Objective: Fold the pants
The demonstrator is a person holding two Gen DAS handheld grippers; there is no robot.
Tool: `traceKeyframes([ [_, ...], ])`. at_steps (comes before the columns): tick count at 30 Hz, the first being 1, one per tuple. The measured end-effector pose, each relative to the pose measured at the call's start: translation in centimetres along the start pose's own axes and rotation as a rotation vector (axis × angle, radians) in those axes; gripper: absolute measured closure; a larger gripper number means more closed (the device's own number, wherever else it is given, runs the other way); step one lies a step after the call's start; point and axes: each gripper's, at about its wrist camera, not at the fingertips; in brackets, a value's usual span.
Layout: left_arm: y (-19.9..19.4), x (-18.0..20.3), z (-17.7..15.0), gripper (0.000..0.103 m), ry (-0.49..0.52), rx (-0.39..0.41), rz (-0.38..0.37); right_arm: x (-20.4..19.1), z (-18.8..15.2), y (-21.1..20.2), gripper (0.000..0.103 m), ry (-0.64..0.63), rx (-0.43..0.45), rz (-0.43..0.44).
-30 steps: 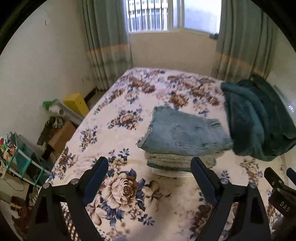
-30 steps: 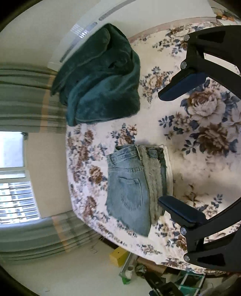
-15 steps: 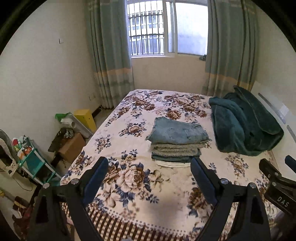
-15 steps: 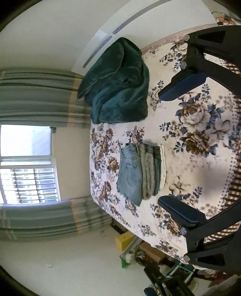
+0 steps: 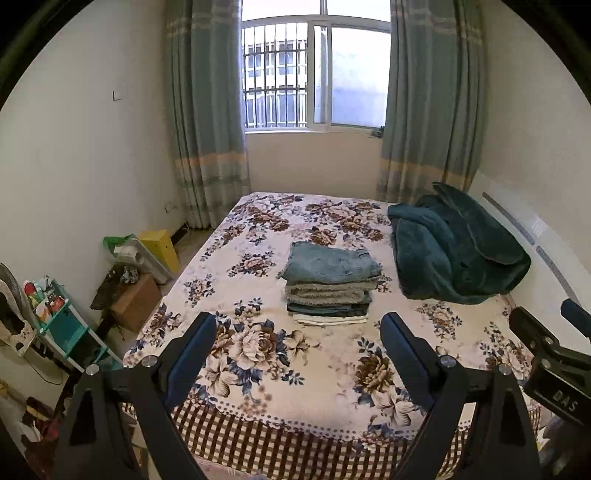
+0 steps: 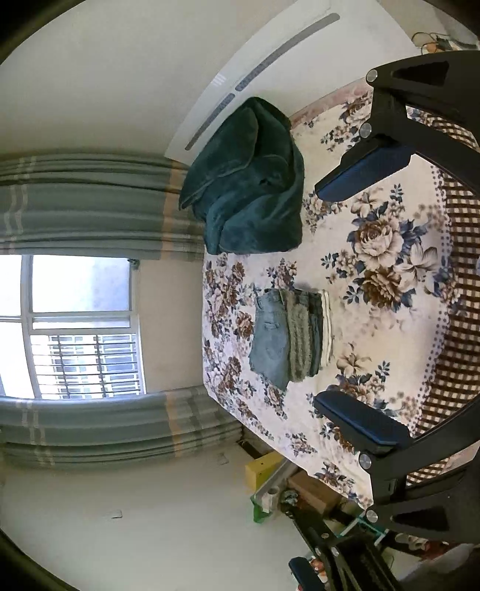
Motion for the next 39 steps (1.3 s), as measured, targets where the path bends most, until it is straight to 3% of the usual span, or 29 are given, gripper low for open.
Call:
traceKeyframes([
  [2,-0.7,-0.3,-0.2,0.012,-0.001,0.011,0.000,-0.3,0.1,-1.3,0.000,0.001,0.010,-0.010],
  [6,-1.7,-0.9,-0.4,0.000,0.011,0.024,-0.014,-0.9,0.3,-2.9,0.000,0.010,0.032,-0.016],
  [39,-1.9,-1.8,-0.6,0.000,0.017,0.009,0.001,-2.2,1.3,-0.1,0.000,0.025,-0.017,0.061],
])
Point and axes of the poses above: each gripper's, at about its wrist camera, not at the fingertips, and y roughly the way its jaws point, x to its right, z to its top, and after that the axes turned 12 degrees about z, right-handed
